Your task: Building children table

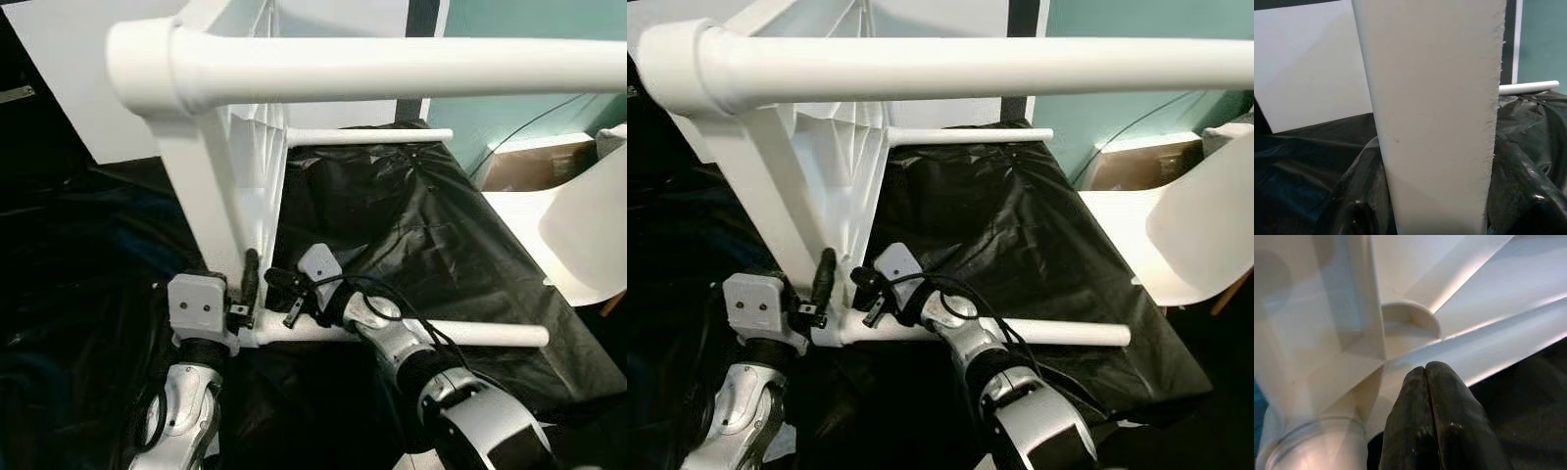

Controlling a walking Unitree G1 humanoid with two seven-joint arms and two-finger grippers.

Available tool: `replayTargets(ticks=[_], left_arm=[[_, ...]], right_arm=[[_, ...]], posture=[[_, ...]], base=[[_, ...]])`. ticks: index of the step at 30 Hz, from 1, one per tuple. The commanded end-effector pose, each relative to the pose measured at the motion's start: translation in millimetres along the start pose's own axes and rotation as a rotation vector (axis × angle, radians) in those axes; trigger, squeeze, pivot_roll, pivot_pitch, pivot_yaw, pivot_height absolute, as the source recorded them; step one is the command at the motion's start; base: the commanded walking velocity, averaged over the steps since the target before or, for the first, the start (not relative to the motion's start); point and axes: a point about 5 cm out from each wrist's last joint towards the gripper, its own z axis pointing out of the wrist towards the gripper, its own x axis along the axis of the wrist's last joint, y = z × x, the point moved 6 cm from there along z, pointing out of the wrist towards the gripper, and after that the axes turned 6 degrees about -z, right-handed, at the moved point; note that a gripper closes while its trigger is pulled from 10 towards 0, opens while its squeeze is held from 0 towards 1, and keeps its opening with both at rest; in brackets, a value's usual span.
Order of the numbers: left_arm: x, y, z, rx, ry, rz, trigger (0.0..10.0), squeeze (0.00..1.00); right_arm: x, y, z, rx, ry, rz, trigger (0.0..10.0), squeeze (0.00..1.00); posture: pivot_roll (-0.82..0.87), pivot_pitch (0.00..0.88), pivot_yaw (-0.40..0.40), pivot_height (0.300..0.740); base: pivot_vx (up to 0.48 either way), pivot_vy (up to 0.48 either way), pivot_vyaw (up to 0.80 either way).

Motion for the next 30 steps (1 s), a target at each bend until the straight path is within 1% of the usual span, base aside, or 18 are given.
replayTargets(ticks=[1,2,3,4,5,7,8,9,11,12,13,14,15,20,21,22,28,30], left_arm=[[-4,1.0,-1.3,-0.010,-0.009,0.019,1.4,0.00],[-4,1.0,-1.3,-0.010,-0.009,0.019,1.4,0.00],[-4,3.1,-1.0,-0.020,-0.001,0.012,9.0,0.00],[-4,3.1,-1.0,-0.020,-0.001,0.012,9.0,0.00],[-3,7.2,-0.8,-0.041,0.008,-0.004,10.0,0.00],[-3,13.1,-0.7,-0.074,0.013,-0.027,10.0,0.00],[-2,20.4,-0.5,-0.123,0.023,-0.056,10.0,0.00],[-2,20.4,-0.5,-0.123,0.023,-0.056,10.0,0.00],[-1,33.7,-0.9,-0.225,0.042,-0.105,10.0,0.00],[-1,33.7,-0.9,-0.225,0.042,-0.105,10.0,0.00],[-2,38.6,-0.6,-0.270,0.037,-0.120,10.0,0.14],[-2,38.6,-0.6,-0.270,0.037,-0.120,10.0,0.14],[-4,41.9,0.3,-0.302,0.030,-0.130,10.0,1.00],[-7,47.2,3.3,-0.332,0.019,-0.146,10.0,1.00],[-7,49.1,6.2,-0.335,0.017,-0.158,10.0,0.21],[-8,50.7,9.5,-0.338,0.016,-0.160,10.0,0.00],[-11,53.6,17.3,-0.344,0.004,-0.141,10.0,0.00],[-18,54.1,25.8,-0.313,-0.021,-0.098,10.0,0.00]], right_arm=[[1,4.8,-4.6,-0.042,0.016,0.038,10.0,0.00],[1,4.8,-4.6,-0.042,0.016,0.038,10.0,0.00],[1,10.7,-9.9,-0.066,0.022,0.041,10.0,0.00],[1,10.7,-9.9,-0.066,0.022,0.041,10.0,0.00],[0,16.8,-15.7,-0.092,0.023,0.048,10.0,0.00],[-1,23.0,-21.5,-0.118,0.020,0.053,10.0,0.00],[-3,28.1,-26.6,-0.139,0.015,0.058,10.0,0.00],[-3,28.1,-26.6,-0.139,0.015,0.058,10.0,0.00],[-5,34.5,-32.9,-0.167,0.004,0.058,10.0,0.00],[-5,34.5,-32.9,-0.167,0.004,0.058,10.0,0.00],[-6,37.3,-35.4,-0.179,-0.001,0.053,10.0,0.00],[-6,37.3,-35.4,-0.179,-0.001,0.053,10.0,0.00],[-6,40.0,-37.2,-0.189,-0.005,0.048,10.0,0.00],[-6,44.5,-39.7,-0.203,-0.009,0.042,10.0,0.00],[-4,45.7,-41.0,-0.208,-0.011,0.042,10.0,0.00],[-4,46.0,-42.0,-0.209,-0.013,0.043,10.0,0.00],[-3,44.2,-43.1,-0.206,-0.021,0.046,10.0,0.00],[-1,42.6,-41.9,-0.202,-0.021,0.043,10.0,0.00]], posture=[[0.03,0.000,0.058,0.740],[0.03,0.000,0.058,0.740],[0.02,0.000,0.059,0.740],[0.02,0.000,0.059,0.740],[0.02,0.000,0.061,0.740],[0.01,0.000,0.063,0.740],[0.00,0.000,0.066,0.740],[0.00,0.000,0.066,0.740],[-0.01,0.000,0.066,0.740],[-0.01,0.000,0.066,0.740],[-0.02,0.000,0.066,0.740],[-0.02,0.000,0.066,0.740],[-0.02,0.000,0.067,0.740],[-0.02,0.000,0.069,0.740],[-0.03,0.000,0.070,0.740],[-0.03,0.000,0.070,0.740],[-0.03,0.000,0.069,0.740],[-0.03,0.000,0.065,0.740]], base=[[0.000,0.000,0.00],[0.000,0.000,0.00],[0.000,0.000,0.00],[0.000,0.000,0.00],[0.000,0.000,0.00],[0.000,0.000,0.00],[0.000,0.000,0.00],[0.000,0.000,0.00],[0.000,0.000,0.00],[0.000,0.000,0.00],[0.000,0.000,0.00],[0.000,0.000,0.00],[0.000,0.000,0.00],[0.000,0.000,0.00],[0.000,0.000,0.00],[0.000,0.000,0.00],[0.000,0.000,0.00],[0.000,0.000,0.00]])
